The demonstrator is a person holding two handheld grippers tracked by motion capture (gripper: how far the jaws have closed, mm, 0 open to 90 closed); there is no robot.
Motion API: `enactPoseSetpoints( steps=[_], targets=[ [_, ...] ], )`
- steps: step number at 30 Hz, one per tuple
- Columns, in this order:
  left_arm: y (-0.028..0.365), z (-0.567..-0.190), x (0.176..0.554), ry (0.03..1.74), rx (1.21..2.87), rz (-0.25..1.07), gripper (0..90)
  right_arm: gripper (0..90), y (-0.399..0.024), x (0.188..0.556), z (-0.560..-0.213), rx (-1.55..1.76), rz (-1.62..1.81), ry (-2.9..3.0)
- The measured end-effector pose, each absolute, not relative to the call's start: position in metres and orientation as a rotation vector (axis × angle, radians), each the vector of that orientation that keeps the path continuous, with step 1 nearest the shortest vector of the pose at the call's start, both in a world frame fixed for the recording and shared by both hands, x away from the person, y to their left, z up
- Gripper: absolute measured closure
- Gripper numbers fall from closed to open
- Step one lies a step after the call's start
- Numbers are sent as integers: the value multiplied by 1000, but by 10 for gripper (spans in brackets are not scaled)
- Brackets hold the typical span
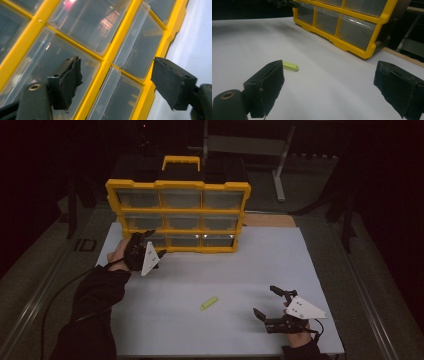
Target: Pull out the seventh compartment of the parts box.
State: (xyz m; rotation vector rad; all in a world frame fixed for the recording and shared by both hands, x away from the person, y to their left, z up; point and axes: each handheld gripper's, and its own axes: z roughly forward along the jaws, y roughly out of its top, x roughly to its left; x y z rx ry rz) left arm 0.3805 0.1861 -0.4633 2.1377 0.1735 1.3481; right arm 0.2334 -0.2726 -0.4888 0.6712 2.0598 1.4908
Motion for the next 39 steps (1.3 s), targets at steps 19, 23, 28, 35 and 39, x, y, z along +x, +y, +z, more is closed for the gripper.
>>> enactPoseSetpoints(
  steps=[19,23,28,35,39],
  targets=[
    [179,-479,400,65,2279,1465,459,94,-273,234,-490,671,1501,2075],
    [178,-481,405,44,2309,1491,507,94,-273,234,-490,670,1500,2078],
    [179,-483,409,15,2336,1512,582,94,-272,234,-488,657,1493,2065],
    [177,-485,410,-3,2350,1520,605,94,-272,235,-490,668,1495,2077],
    [176,-484,410,-22,2366,1527,605,94,-271,235,-490,664,1493,2080]
  ],
)
